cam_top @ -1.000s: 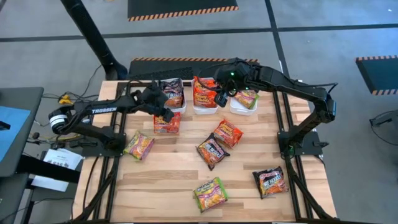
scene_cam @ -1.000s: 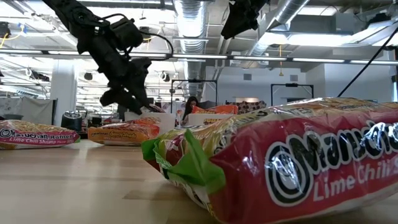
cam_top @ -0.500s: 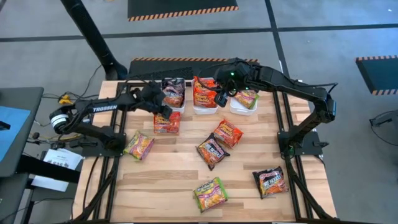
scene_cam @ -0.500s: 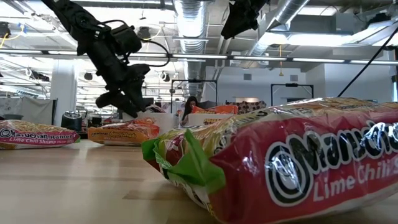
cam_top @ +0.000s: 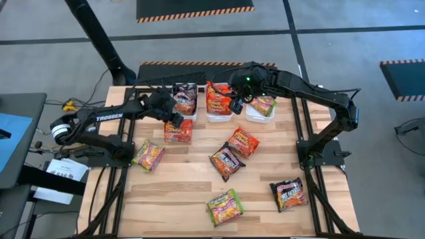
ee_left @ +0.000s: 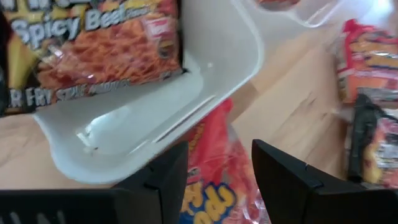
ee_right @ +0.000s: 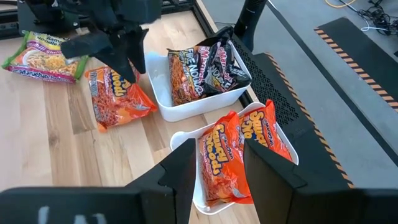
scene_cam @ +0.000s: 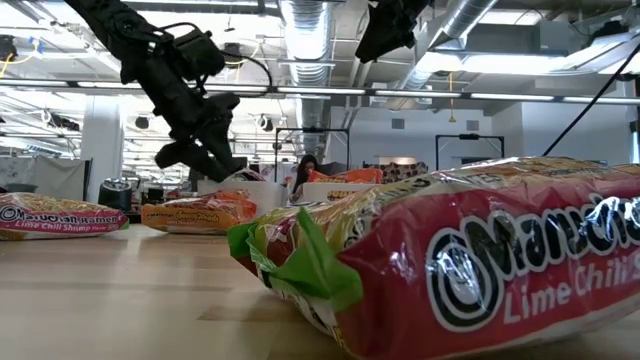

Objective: Sort Maruchan noodles
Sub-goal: Adjust the left white bin on the table, then put the green noodle pack into the right white bin

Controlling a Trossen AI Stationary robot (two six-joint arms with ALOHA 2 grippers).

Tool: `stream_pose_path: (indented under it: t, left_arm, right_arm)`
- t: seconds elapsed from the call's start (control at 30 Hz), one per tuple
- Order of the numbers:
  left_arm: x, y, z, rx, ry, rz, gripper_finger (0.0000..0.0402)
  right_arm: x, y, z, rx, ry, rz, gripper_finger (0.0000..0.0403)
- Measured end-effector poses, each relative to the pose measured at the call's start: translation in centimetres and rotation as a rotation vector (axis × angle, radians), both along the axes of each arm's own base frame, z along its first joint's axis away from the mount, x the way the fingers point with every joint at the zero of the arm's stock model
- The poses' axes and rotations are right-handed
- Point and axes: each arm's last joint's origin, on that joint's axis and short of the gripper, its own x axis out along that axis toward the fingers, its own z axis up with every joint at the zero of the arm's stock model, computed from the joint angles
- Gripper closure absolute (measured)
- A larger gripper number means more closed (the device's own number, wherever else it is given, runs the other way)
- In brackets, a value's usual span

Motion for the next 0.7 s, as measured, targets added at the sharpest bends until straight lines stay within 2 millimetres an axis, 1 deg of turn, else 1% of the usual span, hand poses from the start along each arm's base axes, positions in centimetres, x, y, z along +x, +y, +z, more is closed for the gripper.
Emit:
stream_pose_path:
  t: [0.2, 0.4, 0.57, 0.7]
  left_arm:
    - [-0.5, -0.8, 1.8, 0.018, -0.083, -0.004, 0.0235]
    - [-1.8, -2.4, 4.9, 0.07, -0.223, -0.024, 0.0235]
    - [-3.2, -4.1, 7.4, 0.138, -0.341, -0.064, 0.0235]
    - [-4.5, -5.3, 9.1, 0.195, -0.435, -0.093, 0.0235]
  right_arm:
    - [-0.1, 0.1, -0.2, 0.009, 0.025, 0.001, 0.0246]
    - [-0.4, 1.1, -0.8, 0.037, 0.105, 0.031, 0.0238]
    - [-0.6, 2.8, -1.4, 0.111, 0.166, 0.024, 0.0205]
    - [-0.4, 5.1, -1.7, 0.189, 0.191, 0.045, 0.0177]
